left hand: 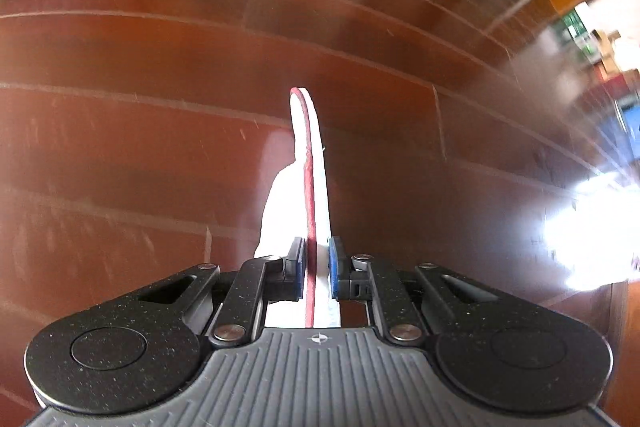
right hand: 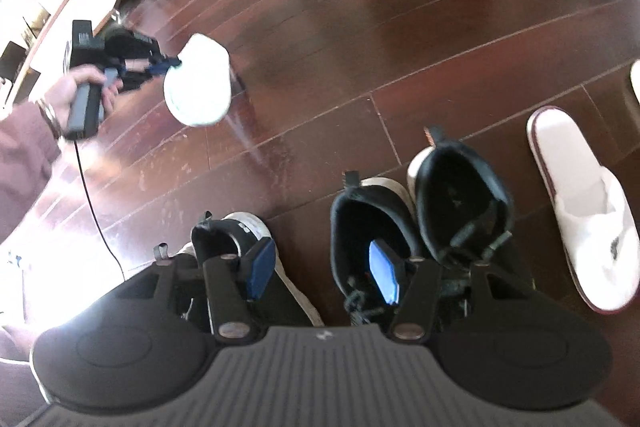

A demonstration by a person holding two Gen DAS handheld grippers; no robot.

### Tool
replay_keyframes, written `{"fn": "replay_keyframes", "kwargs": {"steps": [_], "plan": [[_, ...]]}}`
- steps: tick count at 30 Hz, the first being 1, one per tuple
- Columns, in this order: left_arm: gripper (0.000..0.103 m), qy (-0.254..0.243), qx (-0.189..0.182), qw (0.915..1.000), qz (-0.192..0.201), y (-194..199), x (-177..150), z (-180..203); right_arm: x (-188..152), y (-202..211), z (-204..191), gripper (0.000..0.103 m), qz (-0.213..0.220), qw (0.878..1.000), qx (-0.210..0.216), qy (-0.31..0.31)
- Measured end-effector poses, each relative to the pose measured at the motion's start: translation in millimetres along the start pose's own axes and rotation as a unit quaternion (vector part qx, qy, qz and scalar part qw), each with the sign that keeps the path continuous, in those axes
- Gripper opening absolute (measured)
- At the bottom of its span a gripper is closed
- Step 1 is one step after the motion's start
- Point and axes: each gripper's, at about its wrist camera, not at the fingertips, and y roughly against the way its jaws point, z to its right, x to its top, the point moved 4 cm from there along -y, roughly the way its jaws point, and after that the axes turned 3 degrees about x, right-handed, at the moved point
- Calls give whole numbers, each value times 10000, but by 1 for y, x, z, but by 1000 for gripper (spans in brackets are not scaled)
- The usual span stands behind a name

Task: Organize scattered shoes
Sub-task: 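Carry the white slipper to the row, lower it and open the left tool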

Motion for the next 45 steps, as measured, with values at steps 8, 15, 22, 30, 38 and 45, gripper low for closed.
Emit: {"fn": "replay_keyframes", "kwargs": {"steps": [8, 15, 22, 30, 38, 45], "plan": [[15, -683, -162, 9975, -45, 47, -57, 95, -22, 52, 46, 56, 406, 9983, -16, -409], [15, -1404, -636, 9870, -447, 77, -142, 225, -38, 135, 115, 56, 914, 9920, -78, -862], [15, -1919, -487, 9781, -648, 117, -233, 353, -40, 227, 187, 56, 1342, 9856, -155, -1014], [15, -3080, -254, 9473, -840, 89, -363, 461, -47, 329, 268, 56, 1816, 9756, -264, -1205], [15, -4511, -489, 8883, -713, 9, -468, 507, -142, 332, 309, 56, 1953, 9567, -854, -1984], [15, -5022, -603, 8543, -1199, -33, -544, 502, -219, 315, 302, 56, 1998, 9341, -1292, -2662]]}}
